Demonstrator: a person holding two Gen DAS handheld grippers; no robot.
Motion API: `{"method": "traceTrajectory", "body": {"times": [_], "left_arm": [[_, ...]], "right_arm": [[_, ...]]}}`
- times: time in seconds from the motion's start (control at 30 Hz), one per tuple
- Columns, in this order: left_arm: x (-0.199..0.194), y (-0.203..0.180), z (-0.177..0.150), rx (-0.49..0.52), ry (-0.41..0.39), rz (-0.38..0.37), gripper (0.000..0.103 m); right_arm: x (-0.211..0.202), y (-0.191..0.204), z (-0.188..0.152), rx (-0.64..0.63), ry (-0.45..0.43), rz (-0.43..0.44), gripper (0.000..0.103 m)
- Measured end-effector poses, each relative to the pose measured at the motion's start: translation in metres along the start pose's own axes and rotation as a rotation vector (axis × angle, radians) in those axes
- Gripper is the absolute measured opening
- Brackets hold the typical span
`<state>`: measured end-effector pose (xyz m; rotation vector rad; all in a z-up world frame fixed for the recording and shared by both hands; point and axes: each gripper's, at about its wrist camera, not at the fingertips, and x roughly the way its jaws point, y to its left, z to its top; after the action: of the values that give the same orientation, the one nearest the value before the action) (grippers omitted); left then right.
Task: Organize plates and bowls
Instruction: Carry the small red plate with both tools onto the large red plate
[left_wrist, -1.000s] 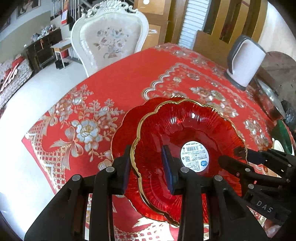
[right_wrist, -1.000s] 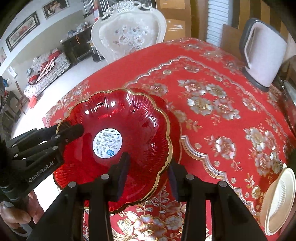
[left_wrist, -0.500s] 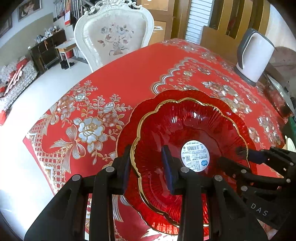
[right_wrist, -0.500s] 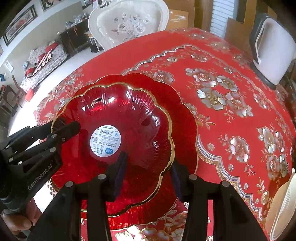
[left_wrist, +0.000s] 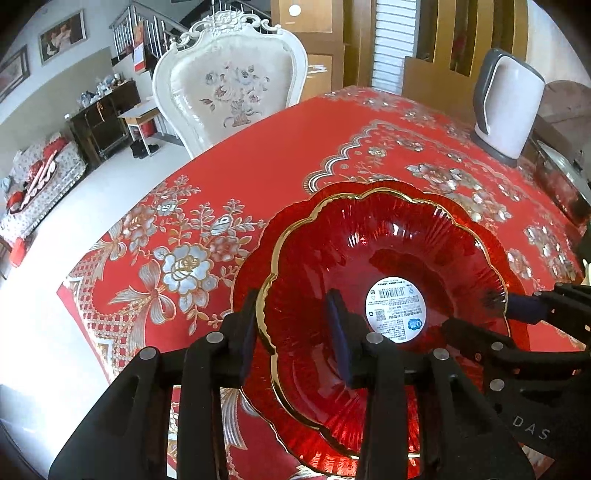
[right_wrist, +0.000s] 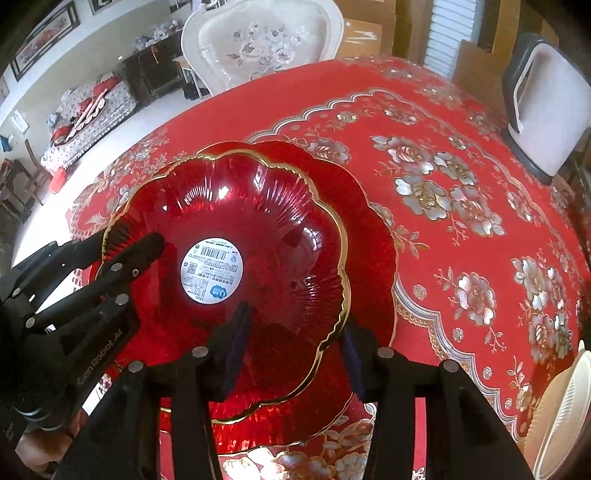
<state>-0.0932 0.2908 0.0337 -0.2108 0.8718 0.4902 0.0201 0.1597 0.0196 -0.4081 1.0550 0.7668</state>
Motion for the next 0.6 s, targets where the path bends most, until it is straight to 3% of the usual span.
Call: {"method": "traceTrajectory", "body": {"times": [0.33, 0.43, 0.53, 0.6], "left_arm": [[0.001, -0.004, 0.003, 0.000, -0.001, 0.012, 0.036], [-0.001, -0.009, 0.004, 0.019, -0.023, 0.044, 0.036], [-0.002, -0.010, 0.005, 0.021, -0.037, 0.047, 0.045], [-0.002, -0.009, 0.005, 0.020, -0.038, 0.043, 0.045]], "right_arm": [[-0.004, 0.004, -0.002, -0.020, 0.008, -0.019, 0.048], [-0.006, 0.011, -0.001, -0.056, -0.006, -0.065, 0.054], [-0.004, 0.013, 0.000, -0.076, -0.014, -0.096, 0.055], [-0.002, 0.011, 0.001, -0.066, -0.006, -0.075, 0.056]]}}
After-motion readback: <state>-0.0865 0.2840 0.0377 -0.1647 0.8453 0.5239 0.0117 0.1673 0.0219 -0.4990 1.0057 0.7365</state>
